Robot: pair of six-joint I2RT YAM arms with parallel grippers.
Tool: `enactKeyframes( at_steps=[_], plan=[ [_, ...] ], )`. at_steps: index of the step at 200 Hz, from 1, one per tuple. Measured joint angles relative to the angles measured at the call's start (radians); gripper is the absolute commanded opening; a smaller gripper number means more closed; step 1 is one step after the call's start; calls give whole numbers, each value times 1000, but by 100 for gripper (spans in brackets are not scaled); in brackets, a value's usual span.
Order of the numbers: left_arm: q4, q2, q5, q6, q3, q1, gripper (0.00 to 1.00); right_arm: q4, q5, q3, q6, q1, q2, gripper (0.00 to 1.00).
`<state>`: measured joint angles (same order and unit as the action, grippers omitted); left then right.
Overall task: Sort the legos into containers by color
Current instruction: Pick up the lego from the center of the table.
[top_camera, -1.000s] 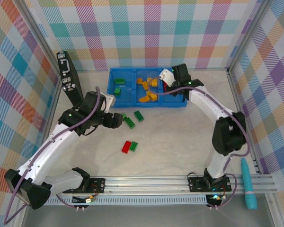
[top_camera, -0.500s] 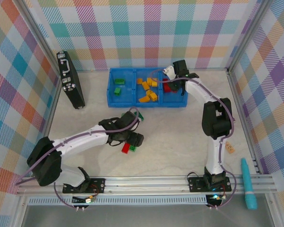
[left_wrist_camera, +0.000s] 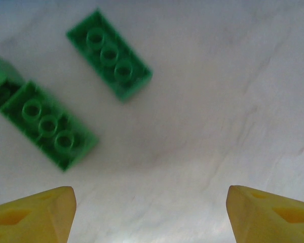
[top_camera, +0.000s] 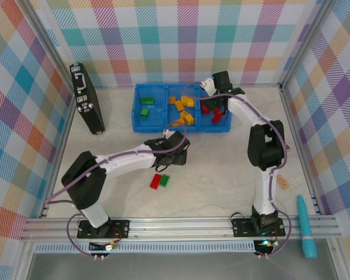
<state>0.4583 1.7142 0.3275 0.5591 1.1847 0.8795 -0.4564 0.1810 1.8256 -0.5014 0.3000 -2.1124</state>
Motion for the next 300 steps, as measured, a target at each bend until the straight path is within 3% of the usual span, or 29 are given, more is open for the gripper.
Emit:
enactKeyframes(
  at_steps=[60, 155, 180, 215, 250, 300],
  plan=[
    [-5, 169, 87, 154, 114, -60, 79, 37, -25, -66, 27, 0, 75, 65],
    [5, 328, 87, 211, 255, -122, 72, 127, -85, -168, 49, 0, 293, 70],
    [3, 356, 67, 223, 260, -137, 62, 127, -85, -184, 46, 0, 311, 71],
    [22, 385, 53, 232, 273, -143, 36, 140, -85, -188, 45, 0, 322, 72],
    [31, 382, 46, 240, 278, -143, 20, 151, -85, -189, 41, 0, 322, 73],
    [66, 285, 3, 195, 216, -144, 13, 153, -89, -251, 41, 0, 358, 73]
  ],
)
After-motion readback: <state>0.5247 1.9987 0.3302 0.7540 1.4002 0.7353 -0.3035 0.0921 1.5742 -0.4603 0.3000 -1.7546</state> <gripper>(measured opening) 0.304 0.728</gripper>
